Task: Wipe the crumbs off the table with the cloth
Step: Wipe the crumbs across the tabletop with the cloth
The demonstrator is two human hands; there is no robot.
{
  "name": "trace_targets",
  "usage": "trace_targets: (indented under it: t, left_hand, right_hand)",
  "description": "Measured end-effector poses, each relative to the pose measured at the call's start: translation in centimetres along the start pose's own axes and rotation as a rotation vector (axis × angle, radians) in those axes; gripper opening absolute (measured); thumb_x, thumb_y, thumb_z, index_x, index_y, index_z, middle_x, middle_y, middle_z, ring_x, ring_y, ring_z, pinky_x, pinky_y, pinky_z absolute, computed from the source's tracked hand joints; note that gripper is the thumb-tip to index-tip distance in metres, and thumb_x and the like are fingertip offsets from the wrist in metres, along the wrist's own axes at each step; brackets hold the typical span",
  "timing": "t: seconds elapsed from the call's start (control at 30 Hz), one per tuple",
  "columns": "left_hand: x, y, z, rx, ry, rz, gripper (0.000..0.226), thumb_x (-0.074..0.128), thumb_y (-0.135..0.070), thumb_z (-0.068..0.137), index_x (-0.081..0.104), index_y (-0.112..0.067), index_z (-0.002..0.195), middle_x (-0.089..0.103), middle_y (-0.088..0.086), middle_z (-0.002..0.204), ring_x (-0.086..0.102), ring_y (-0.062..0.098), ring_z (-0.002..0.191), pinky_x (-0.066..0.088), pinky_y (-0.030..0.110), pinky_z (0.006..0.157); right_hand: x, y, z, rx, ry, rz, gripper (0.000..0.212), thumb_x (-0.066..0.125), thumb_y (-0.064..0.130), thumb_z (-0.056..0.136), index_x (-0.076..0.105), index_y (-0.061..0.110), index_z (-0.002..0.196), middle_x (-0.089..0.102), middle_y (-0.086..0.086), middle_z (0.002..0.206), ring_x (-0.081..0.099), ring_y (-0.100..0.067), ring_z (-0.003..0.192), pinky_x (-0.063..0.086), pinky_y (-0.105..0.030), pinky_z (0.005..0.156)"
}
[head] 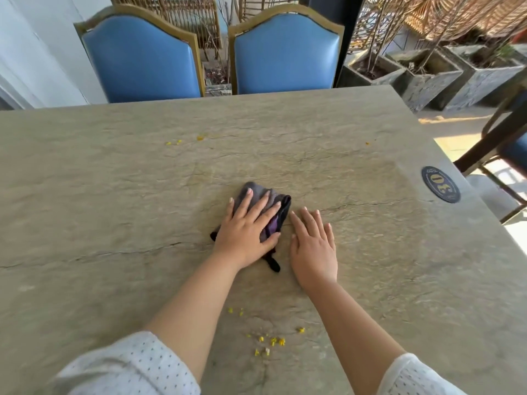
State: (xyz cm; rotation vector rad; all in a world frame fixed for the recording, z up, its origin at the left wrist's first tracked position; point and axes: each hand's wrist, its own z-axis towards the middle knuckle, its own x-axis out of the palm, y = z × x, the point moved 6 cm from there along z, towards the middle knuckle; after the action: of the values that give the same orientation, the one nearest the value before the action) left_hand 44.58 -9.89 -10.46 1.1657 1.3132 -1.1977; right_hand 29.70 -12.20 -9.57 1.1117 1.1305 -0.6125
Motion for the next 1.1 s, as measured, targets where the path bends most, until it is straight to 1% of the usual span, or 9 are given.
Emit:
trace_targets:
  t: [0.1,0.27,0.37,0.47,0.57,0.73,0.87,0.93,1.1]
  left_hand:
    - [-0.2,3.2,2.7,-0.005,0.032,-0.009,0.067,0.015,-0.07,0.086,0.003,-0.049,0.148,-0.004,-0.015,0.161,-0.011,0.026,0.148,-0.001,0.052,0.118]
    - [-0.9,6.8,2.1,-0.281,-0.09,-0.124,0.062,0.029,-0.056,0.091,0.022,-0.038,0.149,0.011,-0.004,0.161,0.005,0.029,0.148,0.006,0.045,0.12]
    - [-0.5,5.0,-0.5,-0.148,-0.145,-0.115,0.064,0.024,-0.057,0.089,0.026,-0.036,0.149,0.017,-0.006,0.16,0.008,0.027,0.148,0.012,0.046,0.12]
    - [-0.4,5.6,0.3,-0.019,-0.097,-0.069,0.064,0.025,-0.06,0.087,0.022,-0.042,0.149,0.012,-0.011,0.16,0.006,0.023,0.149,0.006,0.046,0.12]
    - [-0.8,7.4,3.9,-0.003,-0.042,-0.003,0.066,0.019,-0.065,0.084,0.015,-0.046,0.148,0.006,-0.013,0.161,0.002,0.022,0.149,0.001,0.049,0.119]
    - [-1.2,12.7,6.8,-0.276,-0.02,-0.049,0.06,0.025,-0.06,0.092,0.009,-0.046,0.149,0.0,-0.009,0.162,-0.005,0.024,0.149,-0.006,0.05,0.118]
    - [-1.5,16.7,2.8,-0.627,-0.124,-0.116,0.062,0.03,-0.057,0.09,0.02,-0.041,0.149,0.01,-0.003,0.162,0.002,0.031,0.148,0.007,0.051,0.118]
    - [-1.6,16.5,0.2,-0.682,-0.137,-0.129,0.062,0.033,-0.054,0.091,0.022,-0.038,0.149,0.013,-0.002,0.161,0.005,0.031,0.147,0.011,0.05,0.117]
    - [-0.9,8.8,-4.6,-0.423,-0.15,-0.088,0.064,0.032,-0.055,0.09,0.024,-0.035,0.15,0.018,0.0,0.16,0.007,0.033,0.147,0.01,0.049,0.119]
  right_hand:
    - [0.2,1.1,1.5,0.04,-0.003,-0.012,0.054,0.032,0.022,0.098,0.02,0.026,0.15,0.009,0.003,0.16,-0.008,-0.019,0.148,-0.008,-0.037,0.119]
    - [1.4,4.5,5.9,0.01,0.034,0.06,0.054,0.031,0.013,0.098,0.019,0.019,0.151,0.0,0.0,0.161,-0.013,-0.018,0.147,-0.006,-0.035,0.12]
    - [1.7,5.7,7.4,0.046,0.042,0.168,0.052,0.027,0.011,0.098,0.024,0.017,0.149,0.006,-0.001,0.161,-0.008,-0.017,0.147,-0.005,-0.033,0.12]
    - [2.3,5.5,7.3,0.051,0.009,0.14,0.055,0.027,0.01,0.096,0.019,0.016,0.15,0.007,0.0,0.161,-0.007,-0.015,0.147,-0.005,-0.032,0.12]
    - [2.9,5.2,7.1,0.028,-0.027,0.076,0.062,0.027,0.004,0.093,0.012,0.016,0.152,0.003,0.001,0.161,-0.009,-0.013,0.147,-0.006,-0.032,0.12]
    - [3.0,5.4,7.2,0.017,-0.032,0.04,0.062,0.024,0.003,0.094,0.008,0.016,0.152,-0.001,0.001,0.161,-0.012,-0.013,0.146,-0.006,-0.032,0.12]
    - [3.1,5.4,7.2,0.024,-0.026,0.03,0.064,0.026,0.0,0.092,0.01,0.016,0.152,0.001,0.001,0.161,-0.01,-0.013,0.147,-0.005,-0.032,0.12]
    - [3.1,5.5,7.2,0.025,-0.02,0.023,0.064,0.027,-0.001,0.092,0.01,0.015,0.152,0.001,0.0,0.161,-0.01,-0.014,0.147,-0.005,-0.032,0.12]
    - [2.7,6.5,6.1,0.048,-0.016,0.062,0.06,0.031,0.0,0.094,0.019,0.014,0.151,0.006,-0.001,0.161,-0.009,-0.017,0.147,-0.005,-0.033,0.12]
